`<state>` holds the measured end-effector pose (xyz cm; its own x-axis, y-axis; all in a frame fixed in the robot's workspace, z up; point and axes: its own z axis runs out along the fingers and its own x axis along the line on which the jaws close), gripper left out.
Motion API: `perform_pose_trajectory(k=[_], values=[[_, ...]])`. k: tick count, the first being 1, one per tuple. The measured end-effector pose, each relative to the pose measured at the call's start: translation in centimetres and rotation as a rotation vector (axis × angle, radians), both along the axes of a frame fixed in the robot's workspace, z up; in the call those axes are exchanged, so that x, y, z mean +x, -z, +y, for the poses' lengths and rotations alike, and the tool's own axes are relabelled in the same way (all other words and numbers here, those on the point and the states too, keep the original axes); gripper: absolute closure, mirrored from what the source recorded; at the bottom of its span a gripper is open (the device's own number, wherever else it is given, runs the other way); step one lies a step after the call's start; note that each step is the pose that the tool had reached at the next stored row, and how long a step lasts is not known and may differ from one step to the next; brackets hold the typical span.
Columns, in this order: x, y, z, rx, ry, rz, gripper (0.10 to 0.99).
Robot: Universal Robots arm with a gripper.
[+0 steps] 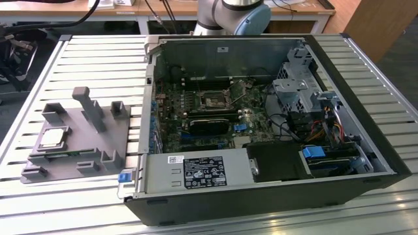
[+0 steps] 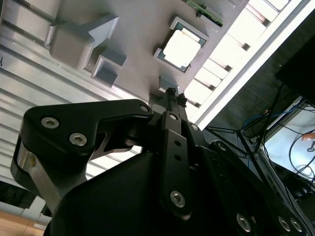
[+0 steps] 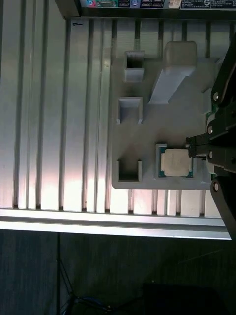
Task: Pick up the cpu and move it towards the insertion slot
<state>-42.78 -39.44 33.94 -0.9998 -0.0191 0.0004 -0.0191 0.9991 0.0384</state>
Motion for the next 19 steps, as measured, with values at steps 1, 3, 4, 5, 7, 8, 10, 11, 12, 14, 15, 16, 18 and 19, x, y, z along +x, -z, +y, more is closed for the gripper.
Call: perform_pose_trajectory(k=[1, 3, 4, 5, 7, 8, 10, 11, 12, 14, 15, 16, 18, 19], values=[[-0.03, 0.06, -0.02, 0.0, 0.0, 0.0001, 0.98], [-0.08, 0.19, -0.03, 0.0, 0.0, 0.0, 0.98], [-0.12, 0.25, -0.04, 0.0, 0.0, 0.0001, 0.98], [-0.16, 0.31, -0.03, 0.0, 0.0, 0.0001, 0.98], [-0.24, 0.47, -0.04, 0.0, 0.0, -0.0003, 0.98], [-0.28, 0.53, -0.04, 0.0, 0.0, -0.0004, 0.98], [-0.34, 0.68, -0.04, 0.0, 0.0, -0.0009, 0.98], [-0.36, 0.75, -0.04, 0.0, 0.0, -0.0009, 0.98], [-0.38, 0.79, -0.04, 0.0, 0.0, -0.0008, 0.98], [-0.43, 0.88, -0.04, 0.0, 0.0, -0.0011, 0.98], [-0.45, 0.92, -0.04, 0.0, 0.0, -0.0012, 0.98], [-0.47, 0.96, -0.04, 0.0, 0.0, -0.0012, 0.98], [-0.49, 1.03, -0.04, 0.0, 0.0, -0.0012, 0.98], [-0.48, 1.07, -0.04, 0.0, 0.0, -0.0013, 0.98]])
